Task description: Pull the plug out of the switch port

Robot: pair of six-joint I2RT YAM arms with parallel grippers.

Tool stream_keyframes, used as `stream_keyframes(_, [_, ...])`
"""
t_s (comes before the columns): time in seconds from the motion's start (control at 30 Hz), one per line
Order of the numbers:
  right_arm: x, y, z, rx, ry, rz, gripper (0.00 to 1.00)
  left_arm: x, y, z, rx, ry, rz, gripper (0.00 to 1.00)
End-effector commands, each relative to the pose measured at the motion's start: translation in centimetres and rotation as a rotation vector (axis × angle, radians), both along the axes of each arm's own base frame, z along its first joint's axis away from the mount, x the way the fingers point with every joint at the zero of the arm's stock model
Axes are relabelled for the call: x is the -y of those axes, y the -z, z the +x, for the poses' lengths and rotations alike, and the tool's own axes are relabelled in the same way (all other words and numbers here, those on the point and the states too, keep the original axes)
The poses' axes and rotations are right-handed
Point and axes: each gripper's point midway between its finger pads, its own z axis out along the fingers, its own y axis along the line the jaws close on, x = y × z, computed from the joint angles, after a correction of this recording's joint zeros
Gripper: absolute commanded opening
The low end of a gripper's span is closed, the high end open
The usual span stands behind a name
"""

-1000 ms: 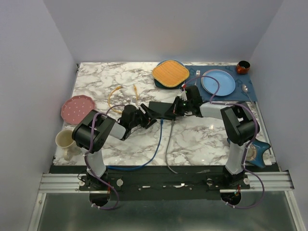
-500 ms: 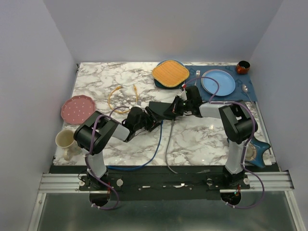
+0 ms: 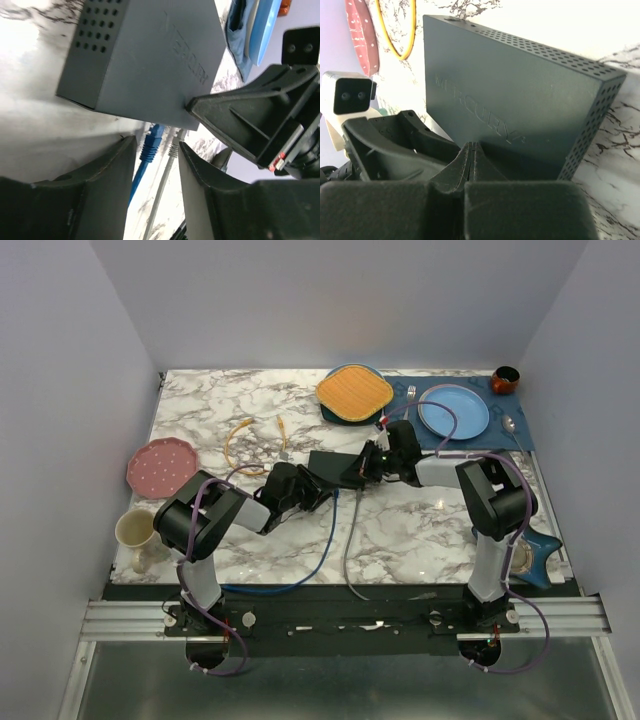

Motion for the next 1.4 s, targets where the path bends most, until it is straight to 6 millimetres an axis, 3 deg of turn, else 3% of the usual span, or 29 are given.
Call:
stream_keyframes(0.0, [1.9,2.9,-1.2,-0.064,0.046,-0.093,0.01,-1.4,1.5,0.9,-0.043,-0.101,0.065,0.5])
stream_keyframes(0.37, [2.0,3.6,-1.4,-0.082,0.052,-0.091,0.01,-1.4,1.5,1.5,-0.06,-0.141,0.083,0.47])
stream_keyframes(0.63, [2.0,3.7,-1.3,-0.081,0.051,-0.094,0.01,-0.4,1.8,1.1,-0.067,-0.107,0.097,0.47])
stream_keyframes(1.0, [2.0,3.7,-1.3,-0.082,0.052,-0.095,0.01,-0.5,2.7,0.7,-0.088,-0.1,0.117,0.45])
stream_keyframes(1.37, [2.0,3.7,-1.4,-0.082,0.052,-0.096,0.01,-0.6,3.9,0.4,-0.125,-0.094,0.155,0.35])
